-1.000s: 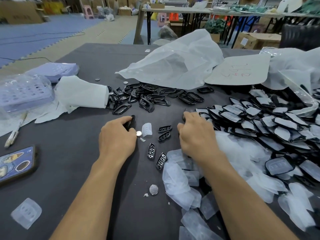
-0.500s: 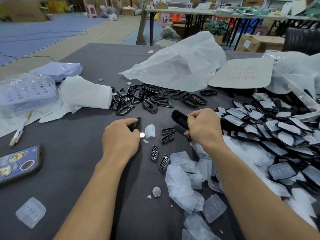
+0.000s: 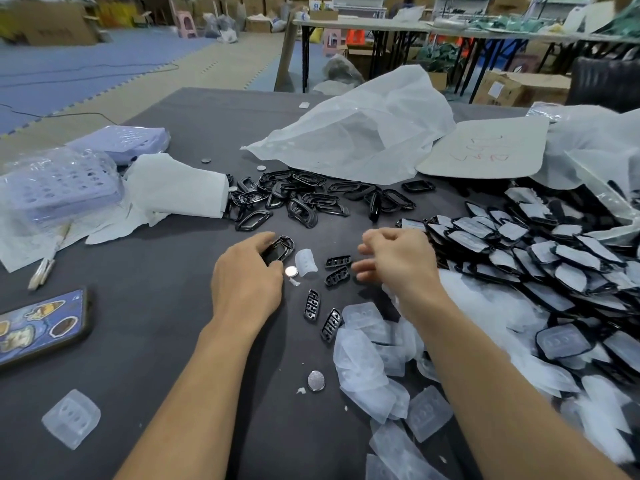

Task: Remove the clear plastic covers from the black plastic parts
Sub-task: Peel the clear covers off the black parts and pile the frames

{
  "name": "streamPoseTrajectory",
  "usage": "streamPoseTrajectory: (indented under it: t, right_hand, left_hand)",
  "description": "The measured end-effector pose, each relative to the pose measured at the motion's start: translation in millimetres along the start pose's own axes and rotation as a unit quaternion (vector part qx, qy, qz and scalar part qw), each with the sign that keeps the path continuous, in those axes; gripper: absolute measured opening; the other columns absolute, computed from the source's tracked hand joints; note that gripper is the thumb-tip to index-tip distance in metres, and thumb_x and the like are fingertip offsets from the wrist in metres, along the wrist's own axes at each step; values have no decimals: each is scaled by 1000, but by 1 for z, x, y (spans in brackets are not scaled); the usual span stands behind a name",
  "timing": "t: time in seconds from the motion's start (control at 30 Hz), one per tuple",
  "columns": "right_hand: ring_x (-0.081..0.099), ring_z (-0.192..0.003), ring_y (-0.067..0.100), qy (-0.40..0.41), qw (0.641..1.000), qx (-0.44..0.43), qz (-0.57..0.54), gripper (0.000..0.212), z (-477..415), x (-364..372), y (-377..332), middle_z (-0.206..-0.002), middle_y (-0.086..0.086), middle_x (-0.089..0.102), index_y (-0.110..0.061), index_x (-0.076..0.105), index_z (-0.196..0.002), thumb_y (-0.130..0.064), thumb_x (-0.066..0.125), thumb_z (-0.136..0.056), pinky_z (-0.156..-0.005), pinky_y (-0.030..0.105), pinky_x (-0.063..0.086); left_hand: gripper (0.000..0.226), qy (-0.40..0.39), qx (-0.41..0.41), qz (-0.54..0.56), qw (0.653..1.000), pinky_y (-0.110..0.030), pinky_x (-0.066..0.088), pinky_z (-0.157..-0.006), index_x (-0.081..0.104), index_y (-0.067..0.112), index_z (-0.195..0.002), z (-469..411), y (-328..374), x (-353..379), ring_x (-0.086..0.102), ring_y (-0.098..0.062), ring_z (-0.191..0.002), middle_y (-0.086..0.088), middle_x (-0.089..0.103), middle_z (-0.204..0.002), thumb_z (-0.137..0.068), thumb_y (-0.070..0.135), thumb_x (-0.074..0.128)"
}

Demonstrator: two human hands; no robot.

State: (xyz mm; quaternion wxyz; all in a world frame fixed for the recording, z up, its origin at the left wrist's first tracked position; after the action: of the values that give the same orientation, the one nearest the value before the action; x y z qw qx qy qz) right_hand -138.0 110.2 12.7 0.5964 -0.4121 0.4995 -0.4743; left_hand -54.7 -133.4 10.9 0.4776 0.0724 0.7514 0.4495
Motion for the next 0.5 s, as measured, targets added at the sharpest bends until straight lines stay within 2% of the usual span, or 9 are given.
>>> streamPoseTrajectory:
  t: [0.07,0.1,0.17,0.23,0.3,0.4,0.5]
  right_hand:
    - [75,-67,22,-4,990,-58,130,28,8,9,-9,-73,-1,77,-23,77,-71,-14,61,-92,-73,49,64]
    - [75,-74,20,-8,982,-74,174,25,12,14,-12,-78,-4,78,-26,79,-79,-15,61,-92,-80,46,63]
    - [73,-83,19,-13,965,-95,245,22,19,19,-19,-89,-6,78,-27,80,-93,-16,61,-92,-87,39,61]
    - [72,-84,20,-25,947,-114,300,21,28,21,-23,-88,-5,78,-28,80,-92,-18,62,-90,-85,38,60]
    - [70,-87,21,-51,920,-134,366,13,40,24,-24,-83,-5,76,-27,79,-86,-29,67,-89,-84,38,58]
    - [65,-90,21,-94,881,-145,441,17,55,30,-14,-84,-8,71,-25,70,-85,-42,69,-87,-82,36,53]
    - [63,-90,21,-108,880,-155,436,16,58,34,-5,-85,-6,68,-25,61,-80,-35,69,-91,-80,31,47]
  left_hand:
    - [69,-2,-9,91,996,3,39,-82,60,32,-142,-1,1,-1,68,9,-94,28,76,-91,-80,5,76]
    - [75,-6,-5,130,991,6,37,-72,58,32,-143,-1,3,0,66,15,-81,32,73,-78,-78,5,81]
    - [70,-18,-6,180,984,2,41,-63,63,35,-136,0,5,3,65,14,-67,29,73,-72,-76,10,89]
    - [41,-20,-22,206,978,-7,49,-62,77,34,-109,2,5,6,67,11,-64,24,75,-73,-76,13,89]
    - [23,-11,-35,218,975,-18,55,-67,79,36,-86,4,3,6,71,6,-66,20,76,-72,-78,16,86]
    - [13,-19,-47,249,967,-28,61,-58,80,31,-83,11,6,9,73,-12,-55,11,77,-70,-82,18,81]
    - [10,6,-31,237,971,-19,50,-44,78,32,-80,21,10,4,65,-14,-40,15,75,-68,-83,22,79]
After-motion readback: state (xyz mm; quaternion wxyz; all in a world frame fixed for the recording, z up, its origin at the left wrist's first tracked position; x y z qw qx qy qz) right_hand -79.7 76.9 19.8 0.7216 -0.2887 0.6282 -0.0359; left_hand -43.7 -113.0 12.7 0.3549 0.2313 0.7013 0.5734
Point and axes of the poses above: each hand's wrist, its own z-axis away from the middle knuckle, its own x-axis out of the palm, y = z × x, the point moved 10 cm from there along -z, towards the middle knuckle
